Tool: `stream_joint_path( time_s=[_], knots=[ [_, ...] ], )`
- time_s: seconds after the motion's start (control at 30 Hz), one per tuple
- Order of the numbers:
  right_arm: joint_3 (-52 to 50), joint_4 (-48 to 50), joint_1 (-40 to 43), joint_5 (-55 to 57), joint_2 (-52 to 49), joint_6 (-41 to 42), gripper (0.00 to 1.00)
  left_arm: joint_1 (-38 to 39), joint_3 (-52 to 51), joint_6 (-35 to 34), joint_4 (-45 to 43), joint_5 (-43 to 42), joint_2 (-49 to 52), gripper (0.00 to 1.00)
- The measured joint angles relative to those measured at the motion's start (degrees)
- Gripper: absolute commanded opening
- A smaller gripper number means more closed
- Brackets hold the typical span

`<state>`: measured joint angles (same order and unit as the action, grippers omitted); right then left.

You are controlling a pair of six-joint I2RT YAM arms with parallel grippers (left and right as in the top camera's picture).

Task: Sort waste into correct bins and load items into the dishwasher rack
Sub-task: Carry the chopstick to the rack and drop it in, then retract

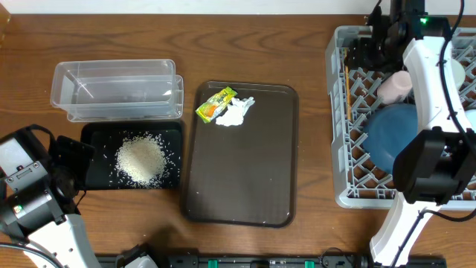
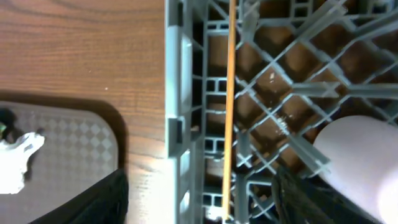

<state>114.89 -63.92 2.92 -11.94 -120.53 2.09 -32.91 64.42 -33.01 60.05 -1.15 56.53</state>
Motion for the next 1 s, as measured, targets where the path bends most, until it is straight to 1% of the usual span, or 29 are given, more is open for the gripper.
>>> stream_joint_path(
  time_s=[0.1, 0.13, 0.2, 0.3, 0.43, 0.5, 0.63, 0.77, 1.0],
  knots=[
    [0.00, -1.40, -0.04, -2.58, 0.09, 0.87, 0.84, 0.00, 0.00, 0.00, 0.00, 0.00, 0.00, 0.95],
    [0.00, -1.77, -0.04, -3.30, 0.31, 1.33, 0.88, 0.00, 0.00, 0.00, 0.00, 0.00, 0.00, 0.95],
    [-0.02, -2.01, -0.04, -4.11, 0.96, 2.60, 0.99, 0.00, 0.00, 0.00, 0.00, 0.00, -0.02, 0.95],
    [-0.22, -1.25, 0.09, -3.06, 3.26, 4.07, 0.99, 0.00, 0.00, 0.00, 0.00, 0.00, 0.00, 0.95],
    [-0.22, -2.47, 1.60, 4.00, 7.17, 7.65, 0.99, 0.00, 0.00, 0.00, 0.02, 0.00, 0.00, 0.95],
    [-0.20, -4.07, 3.41, 8.31, 8.70, 10.64, 0.99, 0.00, 0.00, 0.00, 0.02, 0.00, 0.00, 0.95],
    [-0.20, -6.36, 9.92, 14.62, 9.60, 15.61, 0.99, 0.00, 0.00, 0.00, 0.00, 0.00, 0.00, 0.95],
    [-0.22, -8.94, 16.35, 16.31, 9.57, 18.27, 0.99, 0.00, 0.00, 0.00, 0.00, 0.00, 0.00, 0.95],
    [-0.22, -8.96, 19.80, 16.41, 9.57, 19.47, 0.99, 0.00, 0.00, 0.00, 0.00, 0.00, -0.02, 0.95]
  ],
)
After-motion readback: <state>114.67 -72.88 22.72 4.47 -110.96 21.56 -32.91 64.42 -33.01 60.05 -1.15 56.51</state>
